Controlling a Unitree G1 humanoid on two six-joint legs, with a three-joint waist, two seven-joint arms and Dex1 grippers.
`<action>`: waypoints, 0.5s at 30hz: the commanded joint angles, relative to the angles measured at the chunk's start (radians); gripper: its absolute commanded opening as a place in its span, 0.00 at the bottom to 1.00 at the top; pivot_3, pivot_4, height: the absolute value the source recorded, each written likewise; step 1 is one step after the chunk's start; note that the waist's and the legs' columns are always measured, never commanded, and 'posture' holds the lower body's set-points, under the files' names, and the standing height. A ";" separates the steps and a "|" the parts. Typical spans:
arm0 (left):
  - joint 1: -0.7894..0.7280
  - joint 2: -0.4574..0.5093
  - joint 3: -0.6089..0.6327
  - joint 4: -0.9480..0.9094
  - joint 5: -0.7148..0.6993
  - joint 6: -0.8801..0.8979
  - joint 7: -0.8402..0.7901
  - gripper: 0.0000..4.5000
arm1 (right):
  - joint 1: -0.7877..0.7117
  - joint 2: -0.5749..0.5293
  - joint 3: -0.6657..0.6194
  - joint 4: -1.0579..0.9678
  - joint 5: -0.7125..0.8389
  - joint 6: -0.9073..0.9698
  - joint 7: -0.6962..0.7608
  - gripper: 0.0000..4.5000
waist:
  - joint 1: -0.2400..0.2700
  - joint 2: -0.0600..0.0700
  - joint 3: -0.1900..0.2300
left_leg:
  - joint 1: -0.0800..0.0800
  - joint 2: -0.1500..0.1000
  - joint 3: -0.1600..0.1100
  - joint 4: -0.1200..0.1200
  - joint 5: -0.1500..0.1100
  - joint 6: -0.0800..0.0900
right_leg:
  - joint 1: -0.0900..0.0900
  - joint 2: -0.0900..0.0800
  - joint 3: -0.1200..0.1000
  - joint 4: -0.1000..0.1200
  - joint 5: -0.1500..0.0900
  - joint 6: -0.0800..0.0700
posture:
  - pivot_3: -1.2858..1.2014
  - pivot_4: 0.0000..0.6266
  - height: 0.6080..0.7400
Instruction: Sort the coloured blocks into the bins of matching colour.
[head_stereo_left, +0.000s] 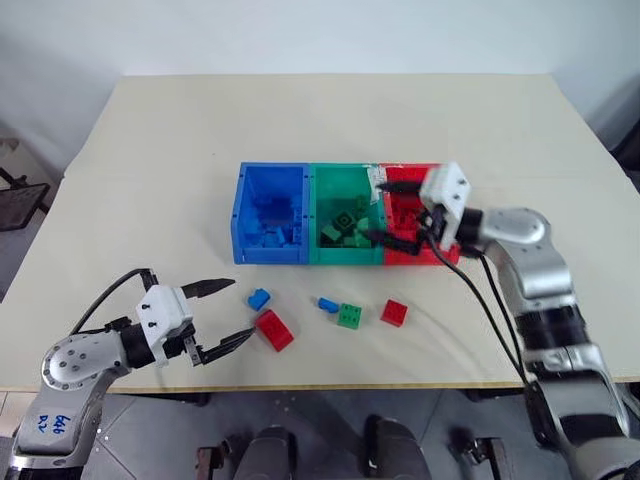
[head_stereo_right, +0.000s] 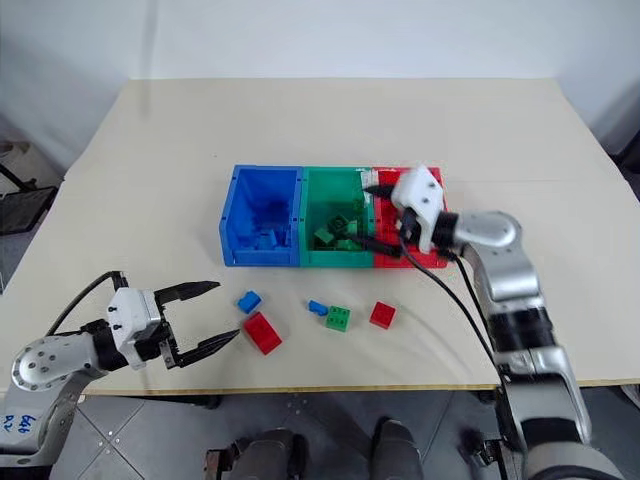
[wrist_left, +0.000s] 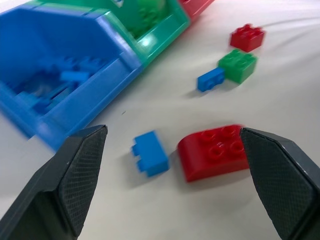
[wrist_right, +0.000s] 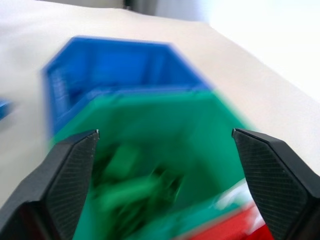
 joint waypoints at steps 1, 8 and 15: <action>-0.066 0.004 -0.049 -0.008 -0.001 0.004 -0.019 1.00 | 0.154 -0.106 -0.087 -0.167 0.073 -0.019 0.082 0.99 | 0.002 0.000 0.000 | 0.000 0.000 0.000 0.000 0.000 0.000 | 0.000 0.000 0.000 0.000 0.000 0.000 | 0.52 0.24 1.00; -0.175 0.013 -0.204 0.021 0.057 -0.013 -0.108 1.00 | 0.510 -0.246 -0.284 -0.267 0.111 -0.068 0.097 0.99 | 0.003 0.000 0.000 | 0.002 0.000 0.004 0.000 0.000 0.000 | 0.001 0.000 0.002 -0.001 0.000 0.000 | 0.52 0.24 1.00; -0.208 -0.006 -0.275 0.058 0.076 -0.070 -0.164 1.00 | 0.720 -0.334 -0.372 -0.245 0.057 -0.142 0.130 0.99 | 0.009 0.000 0.000 | 0.003 0.000 0.007 0.000 0.000 0.001 | 0.002 0.000 0.006 -0.002 0.000 0.000 | 0.52 0.24 1.00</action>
